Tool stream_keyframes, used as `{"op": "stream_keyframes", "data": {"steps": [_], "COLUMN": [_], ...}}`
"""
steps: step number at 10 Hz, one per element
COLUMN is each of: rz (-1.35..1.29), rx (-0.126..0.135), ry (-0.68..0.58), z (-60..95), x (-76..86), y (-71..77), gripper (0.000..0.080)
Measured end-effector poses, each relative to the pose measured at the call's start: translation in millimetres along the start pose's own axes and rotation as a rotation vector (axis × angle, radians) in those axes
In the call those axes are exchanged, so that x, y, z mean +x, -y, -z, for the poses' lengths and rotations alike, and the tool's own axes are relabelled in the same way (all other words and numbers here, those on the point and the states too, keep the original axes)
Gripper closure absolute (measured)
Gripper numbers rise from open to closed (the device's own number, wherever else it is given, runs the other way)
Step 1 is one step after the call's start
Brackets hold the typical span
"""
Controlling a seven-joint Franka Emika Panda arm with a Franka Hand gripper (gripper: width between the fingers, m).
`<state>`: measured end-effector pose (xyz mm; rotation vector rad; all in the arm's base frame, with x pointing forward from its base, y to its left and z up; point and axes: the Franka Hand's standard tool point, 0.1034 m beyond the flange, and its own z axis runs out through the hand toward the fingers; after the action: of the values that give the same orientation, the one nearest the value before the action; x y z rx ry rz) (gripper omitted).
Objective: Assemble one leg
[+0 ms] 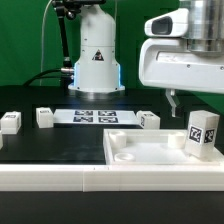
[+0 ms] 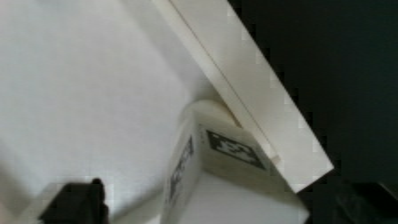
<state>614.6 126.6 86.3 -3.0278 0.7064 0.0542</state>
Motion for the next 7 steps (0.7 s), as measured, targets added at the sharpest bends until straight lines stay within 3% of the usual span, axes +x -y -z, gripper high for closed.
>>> {"op": "stream_keyframes", "data": {"steps": [2, 7], "rz": [0.233, 0.627], "rx": [-0.033, -0.032], "ry": [-0.015, -0.060], "z": [-2.2, -3.0], "x": [0.4, 4.6], "y": [-1.8, 1.0], "gripper": [0.0150, 0.0150]}}
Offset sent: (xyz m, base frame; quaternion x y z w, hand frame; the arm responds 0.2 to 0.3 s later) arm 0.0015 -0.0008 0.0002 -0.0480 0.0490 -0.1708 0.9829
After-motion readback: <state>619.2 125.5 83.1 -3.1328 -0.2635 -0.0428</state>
